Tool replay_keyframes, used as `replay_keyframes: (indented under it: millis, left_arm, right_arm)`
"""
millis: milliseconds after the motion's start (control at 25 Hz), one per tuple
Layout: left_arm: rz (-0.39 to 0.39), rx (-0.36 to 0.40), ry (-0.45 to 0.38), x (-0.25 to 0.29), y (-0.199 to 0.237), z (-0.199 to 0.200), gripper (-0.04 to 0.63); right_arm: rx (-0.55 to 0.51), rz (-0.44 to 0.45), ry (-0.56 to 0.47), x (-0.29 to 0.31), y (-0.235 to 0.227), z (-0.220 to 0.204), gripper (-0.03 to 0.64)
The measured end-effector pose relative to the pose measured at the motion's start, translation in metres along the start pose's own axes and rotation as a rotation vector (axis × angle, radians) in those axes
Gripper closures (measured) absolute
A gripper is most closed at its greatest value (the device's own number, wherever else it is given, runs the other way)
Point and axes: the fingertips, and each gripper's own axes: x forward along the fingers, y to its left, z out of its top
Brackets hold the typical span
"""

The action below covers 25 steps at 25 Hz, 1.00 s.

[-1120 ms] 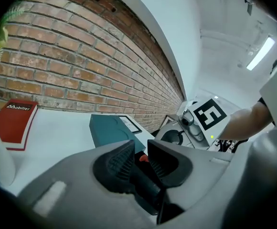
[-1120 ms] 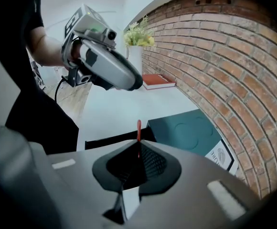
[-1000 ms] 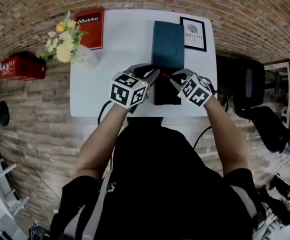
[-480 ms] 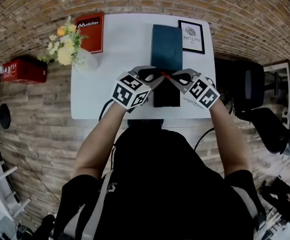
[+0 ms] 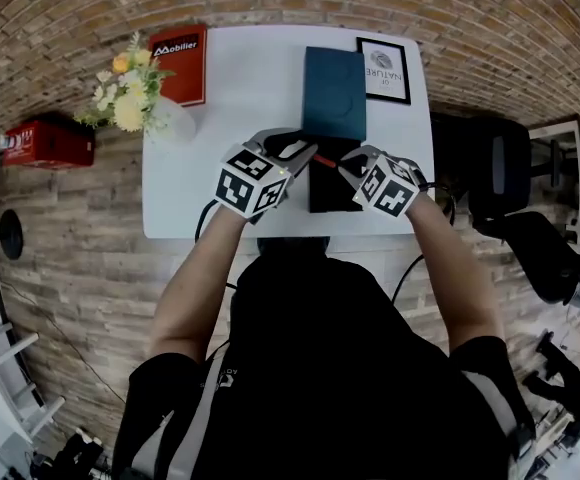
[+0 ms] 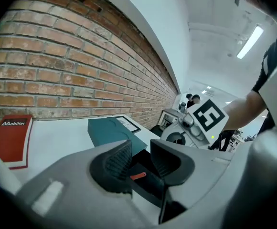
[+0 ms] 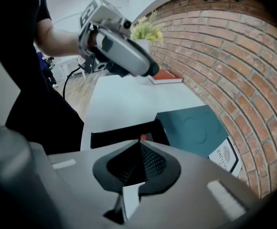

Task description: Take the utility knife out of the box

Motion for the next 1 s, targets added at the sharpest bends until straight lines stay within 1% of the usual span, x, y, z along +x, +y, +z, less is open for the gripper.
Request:
replay_keyframes:
  millis: [80,160,200,320,480,720,1000]
  left_arm:
    - [0.022,-0.027,-0.018,-0.006,0.005,-0.003,0.469]
    - [0.04,-0.054,-0.03,-0.013,0.007,-0.01,0.469]
    - [0.046,-0.065,-0.033,-0.017,0.009,-0.013,0.469]
    - [0.062,-0.091,-0.045,-0.026,0.013,-0.022,0.471]
    - [0.08,-0.106,-0.068,-0.037,0.017,-0.025,0.472]
    - [0.117,-0.111,-0.097,-0.053,0.024,-0.024,0.479]
    - [0.15,-0.136,-0.106,-0.065,0.031,-0.034,0.488]
  right_arm:
    - [0.002,0.009,0.051,0.021,0.003,-0.006,0.608]
    - [-0.011,0.023,0.111,0.042,0.005,-0.014,0.569]
    - [-0.027,0.026,0.142,0.051,0.004,-0.018,0.56]
    - [-0.064,0.037,0.212,0.069,0.0,-0.025,0.554]
    - [-0.071,0.067,0.274,0.081,-0.001,-0.03,0.544]
    - [-0.047,0.109,0.33,0.095,0.004,-0.036,0.511]
    - [0.013,0.127,0.314,0.095,-0.003,-0.036,0.482]
